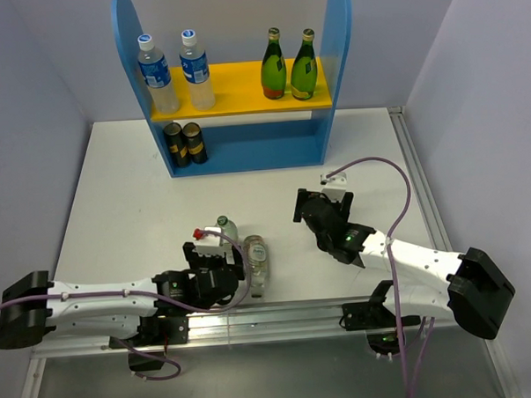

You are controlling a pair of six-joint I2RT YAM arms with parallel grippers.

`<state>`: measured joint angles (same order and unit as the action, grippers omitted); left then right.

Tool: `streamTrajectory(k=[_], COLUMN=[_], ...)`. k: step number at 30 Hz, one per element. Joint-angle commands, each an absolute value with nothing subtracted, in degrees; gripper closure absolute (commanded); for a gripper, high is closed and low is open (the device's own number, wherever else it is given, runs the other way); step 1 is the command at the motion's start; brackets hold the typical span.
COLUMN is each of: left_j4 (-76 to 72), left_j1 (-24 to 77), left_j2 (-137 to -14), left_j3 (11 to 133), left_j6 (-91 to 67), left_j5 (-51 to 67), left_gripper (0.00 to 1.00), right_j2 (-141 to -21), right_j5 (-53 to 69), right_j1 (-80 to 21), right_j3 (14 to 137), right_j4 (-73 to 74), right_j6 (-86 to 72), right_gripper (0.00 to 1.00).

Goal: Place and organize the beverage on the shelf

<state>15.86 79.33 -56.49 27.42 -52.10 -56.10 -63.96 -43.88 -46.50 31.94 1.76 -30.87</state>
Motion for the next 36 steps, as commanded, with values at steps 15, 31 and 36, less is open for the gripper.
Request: streamTrajectory(k=[15, 31, 36], left_j4=[-21.9, -45.6, -46.3], left_j1=[71.7, 63.0, 62.8], left_j2=[-76.2, -91.4, -93.3], left_j3=[21.3, 22.9, 24.3], left_j6=[-44.3, -29.7, -29.9], left_j5=[-60.0, -55.4, -55.2], left_gripper=[0.01, 0.24, 0.46], right_j2=[-65.2, -64.9, -64.7], right_j5=[-45.8, -45.7, -45.5], right_j1=[-46.1, -46.1, -46.1], right_j3=[34.7, 34.6, 34.6], right_j4=[1.1, 1.0, 0.8], right_j6=[-31.7, -31.6, -31.6], right_gripper=[0.0, 0.0, 0.0])
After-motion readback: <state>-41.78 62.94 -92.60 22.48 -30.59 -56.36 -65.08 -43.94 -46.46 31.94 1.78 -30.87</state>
